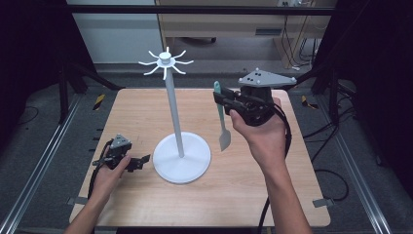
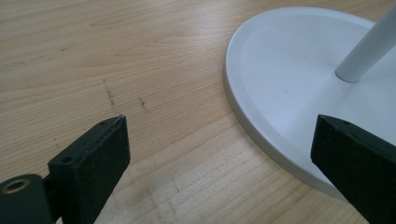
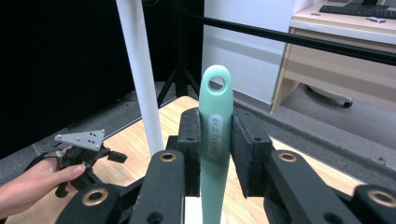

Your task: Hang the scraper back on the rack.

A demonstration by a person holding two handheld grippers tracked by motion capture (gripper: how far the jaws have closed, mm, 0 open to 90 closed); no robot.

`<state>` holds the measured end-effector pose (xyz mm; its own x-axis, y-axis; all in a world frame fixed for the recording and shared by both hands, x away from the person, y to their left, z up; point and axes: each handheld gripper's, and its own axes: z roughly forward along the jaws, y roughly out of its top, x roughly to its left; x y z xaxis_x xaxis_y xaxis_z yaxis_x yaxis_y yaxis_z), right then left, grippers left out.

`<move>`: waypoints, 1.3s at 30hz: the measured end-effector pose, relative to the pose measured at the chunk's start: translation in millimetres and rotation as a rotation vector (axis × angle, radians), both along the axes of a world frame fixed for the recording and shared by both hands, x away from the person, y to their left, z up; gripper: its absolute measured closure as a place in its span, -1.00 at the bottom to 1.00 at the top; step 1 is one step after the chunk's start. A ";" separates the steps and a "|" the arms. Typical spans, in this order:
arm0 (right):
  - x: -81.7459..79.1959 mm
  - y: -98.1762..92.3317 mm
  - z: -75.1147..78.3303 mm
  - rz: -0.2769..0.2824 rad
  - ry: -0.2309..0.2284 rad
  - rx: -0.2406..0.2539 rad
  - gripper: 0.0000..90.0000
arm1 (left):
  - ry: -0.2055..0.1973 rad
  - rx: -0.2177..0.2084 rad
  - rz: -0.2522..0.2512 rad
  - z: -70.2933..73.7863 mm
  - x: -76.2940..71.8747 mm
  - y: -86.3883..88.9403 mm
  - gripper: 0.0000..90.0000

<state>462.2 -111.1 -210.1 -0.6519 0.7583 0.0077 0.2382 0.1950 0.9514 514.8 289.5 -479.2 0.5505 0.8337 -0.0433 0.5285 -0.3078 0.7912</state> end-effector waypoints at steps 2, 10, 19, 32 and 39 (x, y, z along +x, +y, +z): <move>-0.6 0.6 1.2 0.004 0.000 0.003 0.65 | 0.001 0.001 0.000 0.0 0.1 0.0 -0.90; -1.3 3.3 3.9 0.005 -0.010 0.004 0.65 | 0.003 0.001 -0.002 -0.4 0.2 -0.4 -0.90; -2.3 8.2 7.9 0.007 -0.020 0.011 0.65 | 0.006 0.004 -0.003 -0.4 0.1 -0.7 -0.90; -3.4 23.1 20.3 0.042 -0.045 0.028 0.65 | 0.012 0.006 -0.006 -0.6 0.2 -0.8 -0.90; -5.2 32.7 26.7 0.073 -0.049 0.042 0.65 | 0.013 0.006 -0.008 -0.9 0.1 -1.6 -0.90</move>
<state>457.1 -78.4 -183.4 -0.7055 0.7087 0.0049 0.1776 0.1700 0.9693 514.9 287.9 -480.1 0.5566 0.8295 -0.0455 0.5362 -0.3169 0.7823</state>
